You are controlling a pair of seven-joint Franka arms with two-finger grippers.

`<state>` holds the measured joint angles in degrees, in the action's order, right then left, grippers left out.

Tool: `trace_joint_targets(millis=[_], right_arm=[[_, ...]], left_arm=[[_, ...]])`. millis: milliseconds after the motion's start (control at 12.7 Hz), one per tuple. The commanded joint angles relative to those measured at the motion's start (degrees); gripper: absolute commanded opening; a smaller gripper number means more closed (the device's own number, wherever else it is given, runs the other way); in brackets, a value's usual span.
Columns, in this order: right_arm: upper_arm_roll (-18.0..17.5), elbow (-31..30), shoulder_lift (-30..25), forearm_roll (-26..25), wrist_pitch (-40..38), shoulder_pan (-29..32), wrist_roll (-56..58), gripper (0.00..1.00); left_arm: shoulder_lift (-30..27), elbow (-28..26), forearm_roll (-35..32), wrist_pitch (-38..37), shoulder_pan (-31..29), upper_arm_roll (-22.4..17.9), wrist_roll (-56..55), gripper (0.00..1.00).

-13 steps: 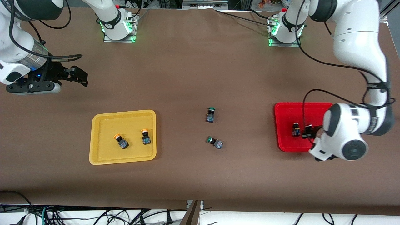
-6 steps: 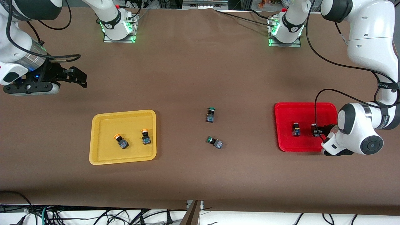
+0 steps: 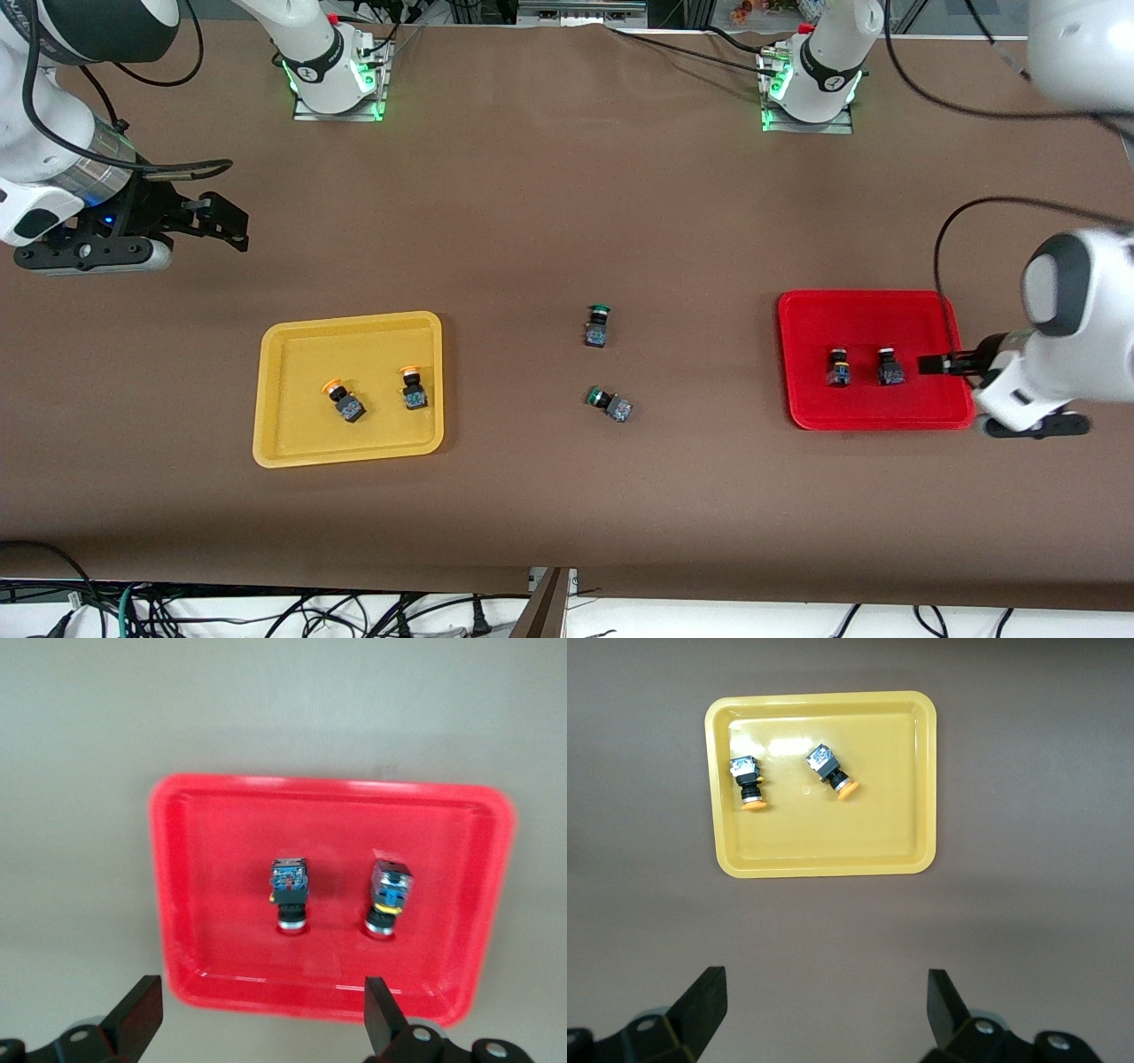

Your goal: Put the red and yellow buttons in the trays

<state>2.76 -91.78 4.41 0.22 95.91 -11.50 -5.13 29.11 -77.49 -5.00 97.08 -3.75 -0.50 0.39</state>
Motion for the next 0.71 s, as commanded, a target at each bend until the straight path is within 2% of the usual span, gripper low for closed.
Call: trace_joint_targets(millis=[0, 157, 315, 472, 551, 630], right_arm=[[-0.1, 2.0, 0.4, -0.3, -1.4, 0.3, 0.6, 1.0], [-0.1, 2.0, 0.4, -0.4, -1.4, 0.1, 0.5, 1.0], [-0.1, 2.0, 0.4, -0.3, -1.5, 0.2, 0.6, 1.0], [-0.1, 2.0, 0.4, -0.3, -1.6, 0.2, 0.6, 1.0], [-0.2, 2.0, 0.4, -0.4, -1.6, 0.2, 0.6, 1.0], [-0.1, 2.0, 0.4, -0.3, -1.6, 0.2, 0.6, 1.0]], left_arm=[[-10.0, -3.0, -0.5, -4.0, -0.3, -0.5, 8.0, 1.0], [-15.3, -2.6, -1.0, -9.8, -0.4, -0.5, 9.4, 1.0], [-17.1, -3.1, -0.5, -12.7, 0.2, 0.4, 9.3, 1.0], [-17.9, -4.1, 0.3, -11.1, 0.3, 0.8, 9.4, 1.0], [-20.0, -6.9, 0.7, -9.4, 0.5, 0.8, 9.4, 1.0], [-23.4, -11.9, 0.8, -5.8, 0.0, 0.9, 9.2, 1.0]])
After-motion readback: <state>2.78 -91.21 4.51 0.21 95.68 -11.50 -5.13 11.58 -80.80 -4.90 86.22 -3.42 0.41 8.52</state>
